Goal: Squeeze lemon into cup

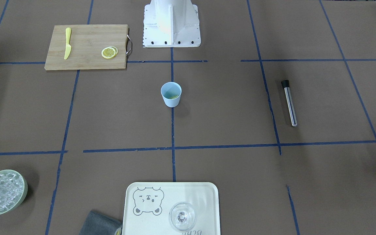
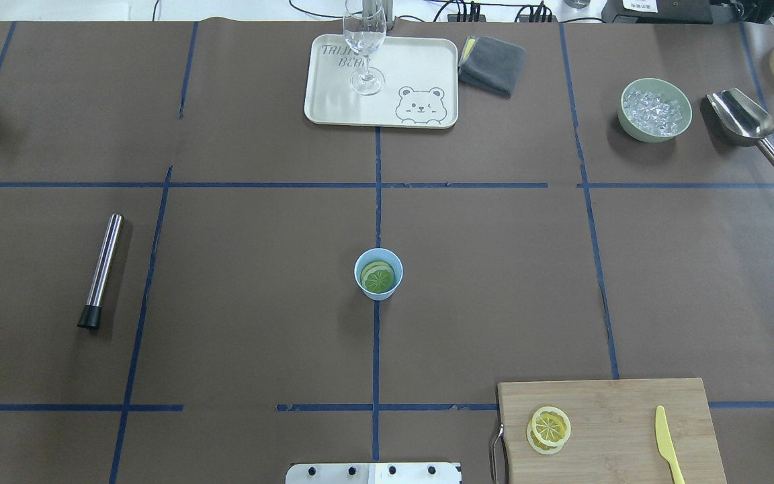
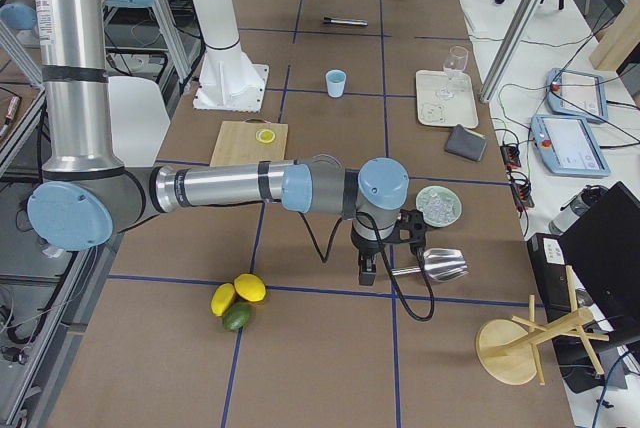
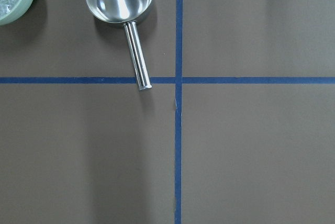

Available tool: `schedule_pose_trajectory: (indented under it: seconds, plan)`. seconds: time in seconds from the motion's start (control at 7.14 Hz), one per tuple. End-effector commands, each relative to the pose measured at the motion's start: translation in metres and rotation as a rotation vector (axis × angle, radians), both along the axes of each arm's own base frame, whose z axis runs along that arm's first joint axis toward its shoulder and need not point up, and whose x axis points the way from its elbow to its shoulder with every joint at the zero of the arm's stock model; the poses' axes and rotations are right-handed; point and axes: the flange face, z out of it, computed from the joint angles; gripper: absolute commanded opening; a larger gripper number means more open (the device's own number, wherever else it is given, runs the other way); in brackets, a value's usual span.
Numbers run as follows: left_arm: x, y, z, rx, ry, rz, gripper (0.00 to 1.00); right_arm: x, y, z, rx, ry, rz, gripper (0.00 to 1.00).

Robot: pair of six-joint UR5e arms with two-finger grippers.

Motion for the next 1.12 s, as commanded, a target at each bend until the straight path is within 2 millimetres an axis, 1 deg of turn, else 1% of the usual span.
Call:
schedule_pose_trajectory:
  seconds: [0.0,0.14,0.42,0.56,0.7,0.98]
  plan:
    - [-0.001,0.004,0.008,-0.030,0.005,-0.032,1.00,0.000,0.000,-0.001,0.001,-0.003,0.001,1.00]
    - [-0.002,0.004,0.003,-0.078,0.012,-0.105,1.00,0.000,0.000,-0.001,0.003,-0.006,0.001,1.00]
    - [0.007,0.001,0.000,-0.091,0.020,-0.101,1.00,0.000,0.000,-0.001,0.003,-0.006,0.001,1.00]
    - [0.015,-0.001,-0.002,-0.102,0.021,-0.101,1.00,0.000,0.000,-0.001,0.001,-0.006,0.001,1.00]
    - [0.028,-0.004,-0.007,-0.114,0.030,-0.108,1.00,-0.001,0.001,-0.001,0.001,-0.008,0.000,1.00]
    - [0.029,-0.004,-0.007,-0.114,0.030,-0.108,1.00,0.000,0.001,0.000,0.000,-0.008,0.001,1.00]
